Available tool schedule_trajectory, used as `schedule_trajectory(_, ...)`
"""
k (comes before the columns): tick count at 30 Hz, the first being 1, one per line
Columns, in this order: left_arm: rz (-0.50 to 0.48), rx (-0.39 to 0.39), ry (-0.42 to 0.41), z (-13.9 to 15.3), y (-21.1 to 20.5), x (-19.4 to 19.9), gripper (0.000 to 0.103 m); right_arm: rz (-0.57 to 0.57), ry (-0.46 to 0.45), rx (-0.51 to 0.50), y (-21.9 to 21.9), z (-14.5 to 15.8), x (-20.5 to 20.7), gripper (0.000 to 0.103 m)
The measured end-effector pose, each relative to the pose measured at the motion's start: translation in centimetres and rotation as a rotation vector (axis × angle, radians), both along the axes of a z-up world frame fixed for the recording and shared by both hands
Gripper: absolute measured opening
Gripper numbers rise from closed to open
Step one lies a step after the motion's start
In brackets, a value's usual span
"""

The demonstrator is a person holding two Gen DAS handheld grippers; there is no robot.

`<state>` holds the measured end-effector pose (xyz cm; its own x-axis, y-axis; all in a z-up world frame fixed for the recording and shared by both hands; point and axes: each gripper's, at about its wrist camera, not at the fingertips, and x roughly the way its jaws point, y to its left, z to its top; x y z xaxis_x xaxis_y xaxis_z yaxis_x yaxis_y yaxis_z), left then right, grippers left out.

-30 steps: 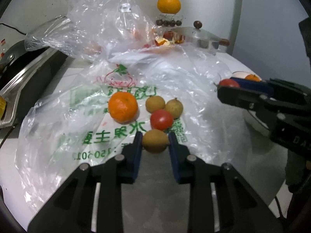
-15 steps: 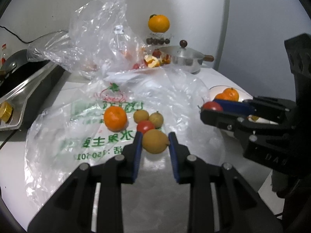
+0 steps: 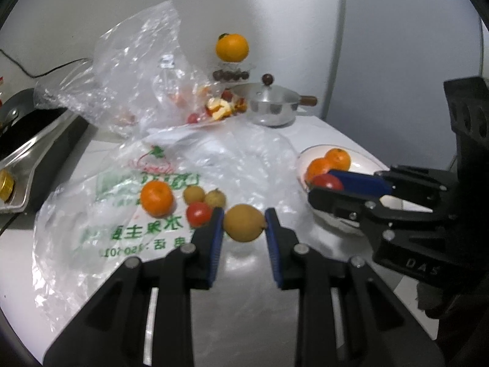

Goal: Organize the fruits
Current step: 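Carry the yellow fruit with the left gripper while the right gripper carries the tomato to the plate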

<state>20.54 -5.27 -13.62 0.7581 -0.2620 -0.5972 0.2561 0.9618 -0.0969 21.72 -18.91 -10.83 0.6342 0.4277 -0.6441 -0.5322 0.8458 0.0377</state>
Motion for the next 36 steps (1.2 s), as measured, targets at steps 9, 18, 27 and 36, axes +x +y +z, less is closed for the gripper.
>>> schedule_trajectory(9, -0.035, -0.002, -0.005, 0.3, -2.3, -0.4, 0.027, -0.034, -0.007, 0.009, -2.7, 0.2, -0.9, 0.028)
schedule_trajectory(18, -0.061, 0.022, -0.016, 0.5, -5.0, -0.7, 0.027, -0.062, -0.006, 0.031, -5.3, 0.0, -1.4, 0.028)
schedule_trajectory(27, -0.106, 0.035, -0.008, 0.4, -8.0, -0.8, 0.028, -0.095, -0.002, 0.046, -8.2, -0.4, -1.8, 0.028)
schedule_trajectory(36, -0.133, 0.053, 0.009, -0.1, -10.5, -0.4, 0.027, -0.125, 0.016, 0.052, -10.8, -1.3, -1.8, 0.028)
